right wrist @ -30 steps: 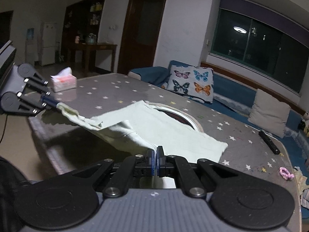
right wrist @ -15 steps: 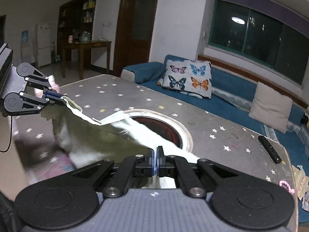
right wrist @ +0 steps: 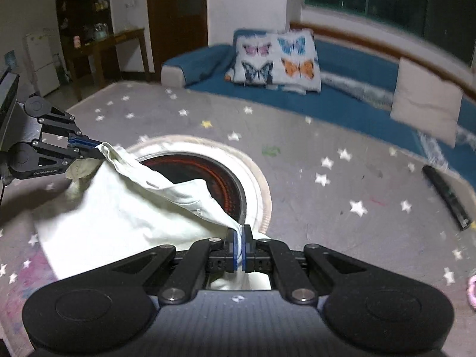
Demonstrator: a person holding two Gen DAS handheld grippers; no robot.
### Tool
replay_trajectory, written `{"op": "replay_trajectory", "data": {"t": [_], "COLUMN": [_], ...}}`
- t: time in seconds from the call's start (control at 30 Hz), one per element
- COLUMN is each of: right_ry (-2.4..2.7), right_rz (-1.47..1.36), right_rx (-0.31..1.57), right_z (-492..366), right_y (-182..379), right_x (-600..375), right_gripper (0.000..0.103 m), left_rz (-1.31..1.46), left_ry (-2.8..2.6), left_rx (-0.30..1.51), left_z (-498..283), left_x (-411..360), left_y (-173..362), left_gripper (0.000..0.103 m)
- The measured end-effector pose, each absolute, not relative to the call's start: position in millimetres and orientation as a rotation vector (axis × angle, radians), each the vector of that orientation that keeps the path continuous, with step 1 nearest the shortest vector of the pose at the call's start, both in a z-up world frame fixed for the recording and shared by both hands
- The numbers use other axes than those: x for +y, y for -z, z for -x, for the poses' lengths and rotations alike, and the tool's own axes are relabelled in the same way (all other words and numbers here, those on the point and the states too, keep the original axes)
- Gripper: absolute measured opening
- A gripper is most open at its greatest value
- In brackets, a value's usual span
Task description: Fold clothes
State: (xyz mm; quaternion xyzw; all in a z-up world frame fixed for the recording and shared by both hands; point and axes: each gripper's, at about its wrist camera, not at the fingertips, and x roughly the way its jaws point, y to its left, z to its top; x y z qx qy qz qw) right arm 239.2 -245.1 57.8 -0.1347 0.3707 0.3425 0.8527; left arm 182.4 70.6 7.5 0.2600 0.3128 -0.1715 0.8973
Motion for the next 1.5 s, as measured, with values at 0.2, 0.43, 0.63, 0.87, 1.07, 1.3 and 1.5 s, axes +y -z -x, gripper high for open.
{"op": "replay_trajectory", "data": {"t": [0.2, 0.43, 0.63, 0.87, 1.07, 1.3, 1.5], "right_ry": [-0.685, -0.658, -0.622, -0.579, -0.590, -0.540, -0.555], "right_rz": [0.193, 0.092, 0.029, 0.031, 0.032, 0.040, 0.037], "right_rx": [0.852, 0.837, 0.786, 0.767, 0.796, 0.856, 0.769], "right_z": [-271, -285, -286, -261, -245, -254, -248], "right_y": [-23, -15, -34, -45, -22, 3, -15], "right_x": [-249, -268, -291, -308, -300, -302, -297], "right_gripper": [0.019, 0.047, 0.051, 0.049, 0.021, 0.016, 0.016], "left_rz": [-0.485, -0.458, -0.434, -0.415, -0.397, -0.364, -0.328], "left_ry": [0.374, 0.335, 0.300, 0.260, 0.231, 0.204, 0.183], "left_rx": [0.717, 0.716, 0.714, 0.689, 0.665, 0.661, 0.655], "left_z": [-215, -222, -227, -223, -208, -187, -170], "left_x": [76, 79, 83, 85, 88, 93, 96], "left_y": [16, 18, 17, 8, -2, -7, -12], "left_gripper": [0.011, 0.017, 0.023, 0.029, 0.029, 0.029, 0.044]}}
